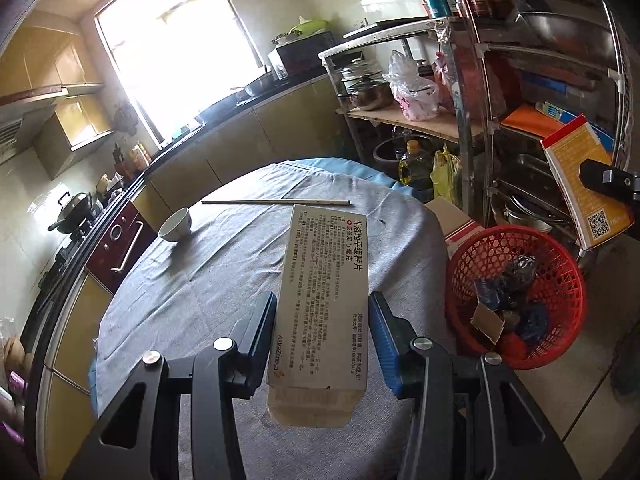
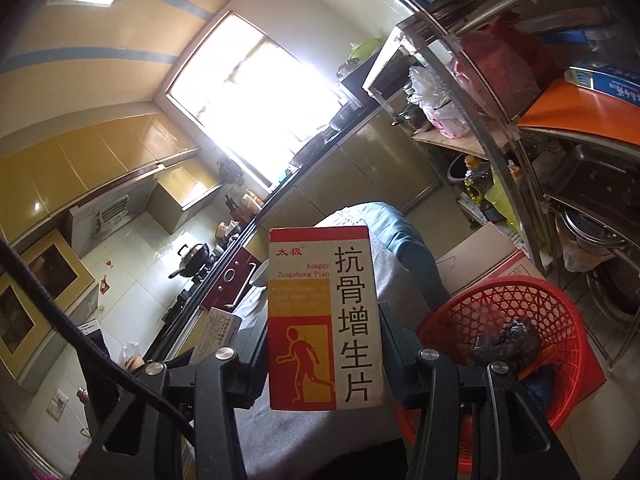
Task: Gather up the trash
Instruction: 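Carry both medicine boxes over the red basket and open both tools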
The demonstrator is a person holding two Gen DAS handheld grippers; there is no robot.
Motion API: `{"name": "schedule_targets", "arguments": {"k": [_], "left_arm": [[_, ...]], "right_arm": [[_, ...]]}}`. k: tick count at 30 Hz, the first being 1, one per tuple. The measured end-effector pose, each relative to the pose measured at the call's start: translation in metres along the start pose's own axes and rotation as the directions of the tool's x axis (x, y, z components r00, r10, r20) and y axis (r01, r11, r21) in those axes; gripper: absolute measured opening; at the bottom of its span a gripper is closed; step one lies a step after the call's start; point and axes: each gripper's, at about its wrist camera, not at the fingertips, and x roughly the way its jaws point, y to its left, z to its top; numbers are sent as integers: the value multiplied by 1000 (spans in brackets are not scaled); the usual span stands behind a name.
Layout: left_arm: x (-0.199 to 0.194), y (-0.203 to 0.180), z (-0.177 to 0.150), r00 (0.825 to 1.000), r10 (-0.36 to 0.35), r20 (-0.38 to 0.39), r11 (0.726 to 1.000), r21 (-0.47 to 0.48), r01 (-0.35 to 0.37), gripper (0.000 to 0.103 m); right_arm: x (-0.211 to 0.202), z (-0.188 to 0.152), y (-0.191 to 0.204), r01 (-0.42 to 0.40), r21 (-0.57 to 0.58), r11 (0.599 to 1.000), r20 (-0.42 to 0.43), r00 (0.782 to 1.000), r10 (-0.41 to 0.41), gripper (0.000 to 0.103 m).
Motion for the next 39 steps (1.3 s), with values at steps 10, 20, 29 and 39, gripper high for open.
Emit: {"name": "schedule_targets", "arguments": {"k": [10,20,29,39], "left_arm": [[-1,-20,8,1000,-6,7,999,42,5,48],[1,-46,18,1000,-18,18,995,98,16,48],[2,-69,27,999,-35,33,988,149,30,48],[15,-92,33,998,-53,20,980,194,48,48]], "right_arm": [[-13,2,-25,15,63,998,13,1000,-16,51],[-26,4,-41,33,98,995,41,998,-37,51],[-36,5,-53,42,123,992,58,997,-49,51],[-42,5,-68,64,152,986,59,996,-74,51]]}}
